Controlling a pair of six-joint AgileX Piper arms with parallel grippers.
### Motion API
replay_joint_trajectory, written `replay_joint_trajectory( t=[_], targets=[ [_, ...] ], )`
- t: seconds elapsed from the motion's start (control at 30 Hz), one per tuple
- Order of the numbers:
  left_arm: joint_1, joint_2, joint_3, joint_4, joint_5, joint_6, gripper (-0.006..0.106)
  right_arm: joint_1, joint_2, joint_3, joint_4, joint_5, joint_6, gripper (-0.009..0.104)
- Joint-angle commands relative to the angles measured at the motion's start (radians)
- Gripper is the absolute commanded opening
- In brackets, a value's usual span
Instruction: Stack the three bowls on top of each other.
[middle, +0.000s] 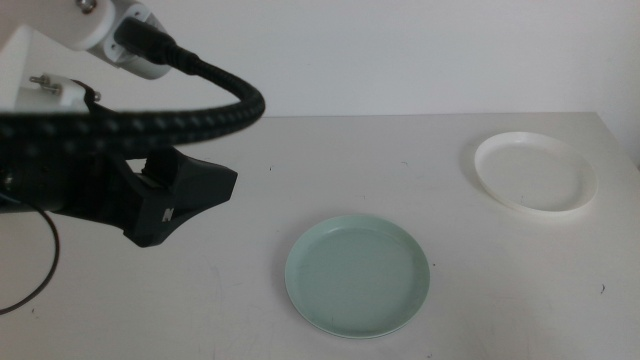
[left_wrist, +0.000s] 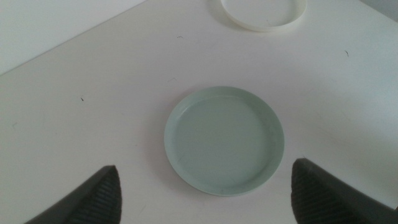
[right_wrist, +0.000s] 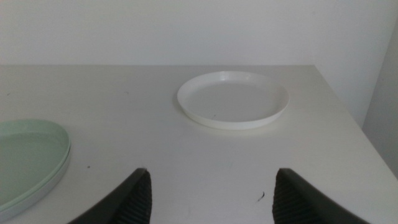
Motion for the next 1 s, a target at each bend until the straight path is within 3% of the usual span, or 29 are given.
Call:
replay_joint_trajectory(
  t=[0.0, 0.13, 0.4, 0.67, 0.97],
  targets=[
    [0.002, -0.011, -0.033, -0.011, -0.063, -0.003, 0.102, -0.006, -0.024, -0.043, -0.010, -0.047, -0.011, 0.050],
    [0.002, -0.011, -0.033, -0.011, -0.063, -0.003, 0.102, -0.006, -0.002, -0.140, -0.024, 0.049, -0.011, 0.050],
    [0.002, -0.011, -0.033, -0.010, -0.063, -0.003, 0.102, -0.006, 0.173, -0.420, -0.114, 0.327, -0.011, 0.050],
    [0.002, -0.011, -0.033, -0.010, -0.063, -0.003, 0.102, -0.006, 0.447, -0.731, -0.135, 0.496, 0.000, 0.050],
    [0.002, -0.011, -0.033, -0.010, -0.063, -0.002, 0.102, -0.006, 0.737, -1.033, -0.143, 0.677, 0.176, 0.050]
  ],
)
